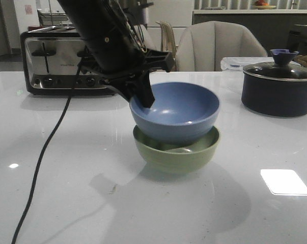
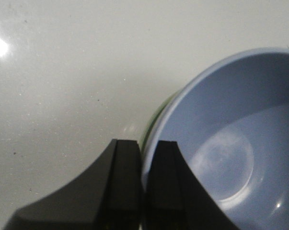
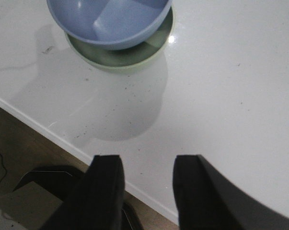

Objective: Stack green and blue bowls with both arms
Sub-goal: 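Lower the blue bowl into the green bowl, open and raise left gripper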

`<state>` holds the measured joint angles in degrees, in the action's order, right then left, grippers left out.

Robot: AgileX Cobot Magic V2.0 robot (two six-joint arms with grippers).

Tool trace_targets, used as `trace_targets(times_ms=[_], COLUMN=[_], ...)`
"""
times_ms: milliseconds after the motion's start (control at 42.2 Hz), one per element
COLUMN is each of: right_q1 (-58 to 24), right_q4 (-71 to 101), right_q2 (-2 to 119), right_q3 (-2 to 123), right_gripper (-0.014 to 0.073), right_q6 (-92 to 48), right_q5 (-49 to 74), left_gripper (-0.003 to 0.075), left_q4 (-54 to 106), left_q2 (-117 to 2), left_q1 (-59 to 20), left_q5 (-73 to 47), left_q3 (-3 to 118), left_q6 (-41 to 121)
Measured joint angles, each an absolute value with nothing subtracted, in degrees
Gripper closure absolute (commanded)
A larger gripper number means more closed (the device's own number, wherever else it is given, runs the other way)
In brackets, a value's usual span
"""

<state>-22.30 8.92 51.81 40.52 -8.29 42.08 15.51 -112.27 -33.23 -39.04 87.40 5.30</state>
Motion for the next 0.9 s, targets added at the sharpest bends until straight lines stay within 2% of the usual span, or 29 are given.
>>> trace_targets(times_ms=[95, 213, 284, 521, 901], right_q1=[-22.3, -22.3, -22.3, -22.3, -22.3], right_q4=[8.9, 8.9, 8.9, 8.9, 8.9], right_q2=[51.8, 51.8, 51.8, 51.8, 51.8], right_q3=[40.5, 40.5, 40.5, 40.5, 40.5], right_gripper=[0.0218, 0.0218, 0.0218, 0.0218, 0.0218], right_q6=[-8.3, -8.3, -8.3, -8.3, -8.3], right_q5=[42.1, 42.1, 42.1, 42.1, 42.1], left_gripper=[0.0472, 0.0250, 0.0185, 0.0217, 0.0233], left_q4=[16.6, 17.2, 17.2, 16.3, 13.6], left_q2=[-113.2, -113.4, -113.4, -111.5, -93.0], left_q1=[-33.2, -33.2, -33.2, -33.2, -33.2], left_q5=[-39.0, -38.8, -38.8, -42.7, -48.9], left_q3=[87.4, 87.4, 87.4, 87.4, 82.9], left_q6=[5.3, 5.3, 5.3, 7.4, 8.4])
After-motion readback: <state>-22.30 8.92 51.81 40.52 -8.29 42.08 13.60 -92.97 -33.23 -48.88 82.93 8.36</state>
